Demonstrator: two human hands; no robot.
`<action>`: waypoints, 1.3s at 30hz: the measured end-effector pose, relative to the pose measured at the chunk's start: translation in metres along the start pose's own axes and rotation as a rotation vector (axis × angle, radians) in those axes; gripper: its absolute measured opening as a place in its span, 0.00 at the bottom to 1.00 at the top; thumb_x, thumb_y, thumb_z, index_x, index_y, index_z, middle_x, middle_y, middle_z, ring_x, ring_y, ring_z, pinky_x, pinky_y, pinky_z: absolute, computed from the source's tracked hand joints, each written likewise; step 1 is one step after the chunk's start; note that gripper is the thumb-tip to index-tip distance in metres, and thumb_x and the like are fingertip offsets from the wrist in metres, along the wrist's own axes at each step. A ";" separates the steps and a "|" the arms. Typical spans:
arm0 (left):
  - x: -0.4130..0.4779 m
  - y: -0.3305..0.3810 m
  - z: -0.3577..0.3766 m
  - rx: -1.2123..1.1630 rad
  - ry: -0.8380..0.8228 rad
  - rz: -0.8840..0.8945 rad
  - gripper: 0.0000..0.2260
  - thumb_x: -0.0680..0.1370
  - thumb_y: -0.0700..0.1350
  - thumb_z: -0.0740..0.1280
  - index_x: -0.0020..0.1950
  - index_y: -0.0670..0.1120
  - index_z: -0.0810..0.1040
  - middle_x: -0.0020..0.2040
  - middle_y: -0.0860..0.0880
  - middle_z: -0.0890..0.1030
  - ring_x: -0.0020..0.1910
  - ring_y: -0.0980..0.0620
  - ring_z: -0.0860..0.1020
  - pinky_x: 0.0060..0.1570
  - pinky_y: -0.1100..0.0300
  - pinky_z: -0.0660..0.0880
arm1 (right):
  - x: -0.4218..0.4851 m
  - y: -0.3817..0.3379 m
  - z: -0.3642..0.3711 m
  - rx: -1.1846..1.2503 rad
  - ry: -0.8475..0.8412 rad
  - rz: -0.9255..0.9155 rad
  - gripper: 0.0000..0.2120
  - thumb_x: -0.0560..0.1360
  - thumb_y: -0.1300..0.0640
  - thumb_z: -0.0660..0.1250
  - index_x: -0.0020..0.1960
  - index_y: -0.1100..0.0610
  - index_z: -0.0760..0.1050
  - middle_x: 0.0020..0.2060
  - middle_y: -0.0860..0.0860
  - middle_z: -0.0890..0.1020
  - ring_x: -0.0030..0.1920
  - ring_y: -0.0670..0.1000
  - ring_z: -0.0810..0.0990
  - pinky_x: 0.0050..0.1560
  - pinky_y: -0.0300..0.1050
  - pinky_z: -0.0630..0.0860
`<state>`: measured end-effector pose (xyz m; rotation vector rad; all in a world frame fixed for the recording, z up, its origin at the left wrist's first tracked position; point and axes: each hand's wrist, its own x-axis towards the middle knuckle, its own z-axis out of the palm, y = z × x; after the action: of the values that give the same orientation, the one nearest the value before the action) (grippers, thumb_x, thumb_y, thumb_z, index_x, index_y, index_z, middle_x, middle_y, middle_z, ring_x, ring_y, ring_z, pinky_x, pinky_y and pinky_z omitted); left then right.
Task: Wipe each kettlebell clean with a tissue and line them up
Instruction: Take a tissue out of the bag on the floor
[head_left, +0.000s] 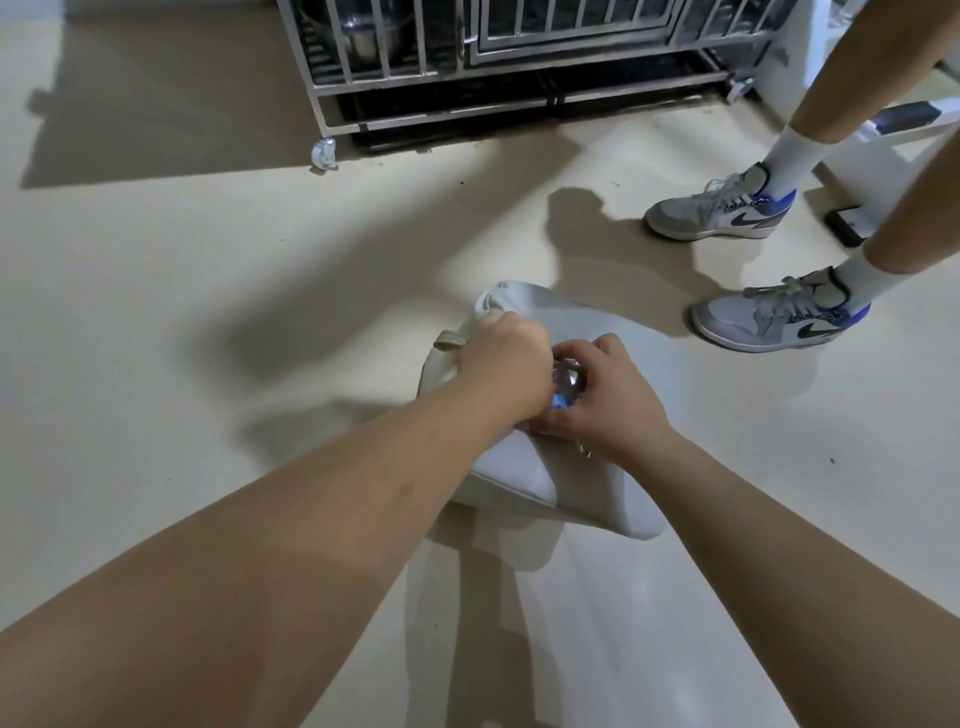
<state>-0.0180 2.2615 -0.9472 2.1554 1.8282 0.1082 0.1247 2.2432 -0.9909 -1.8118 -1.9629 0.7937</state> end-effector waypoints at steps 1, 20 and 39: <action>0.001 0.002 0.000 0.007 -0.030 -0.016 0.06 0.76 0.45 0.69 0.52 0.47 0.78 0.57 0.45 0.76 0.65 0.46 0.70 0.60 0.57 0.68 | -0.001 0.000 0.000 0.004 0.003 -0.019 0.37 0.57 0.42 0.85 0.63 0.42 0.76 0.51 0.46 0.71 0.49 0.49 0.77 0.48 0.52 0.79; 0.011 -0.008 -0.007 -0.540 -0.283 -0.248 0.09 0.67 0.50 0.66 0.36 0.45 0.74 0.34 0.47 0.77 0.37 0.46 0.78 0.35 0.56 0.78 | -0.001 0.001 -0.005 0.058 -0.080 -0.016 0.41 0.58 0.39 0.84 0.69 0.33 0.73 0.51 0.44 0.67 0.49 0.39 0.73 0.51 0.46 0.78; 0.007 -0.032 -0.028 -1.071 -0.316 -0.380 0.02 0.71 0.41 0.71 0.40 0.47 0.80 0.37 0.47 0.80 0.39 0.46 0.76 0.47 0.49 0.80 | 0.002 -0.003 -0.013 0.121 -0.043 -0.035 0.15 0.80 0.45 0.68 0.36 0.30 0.76 0.47 0.47 0.76 0.52 0.41 0.74 0.47 0.40 0.69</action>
<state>-0.0544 2.2779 -0.9308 1.0110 1.4380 0.4926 0.1298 2.2470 -0.9793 -1.6996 -1.9236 0.9269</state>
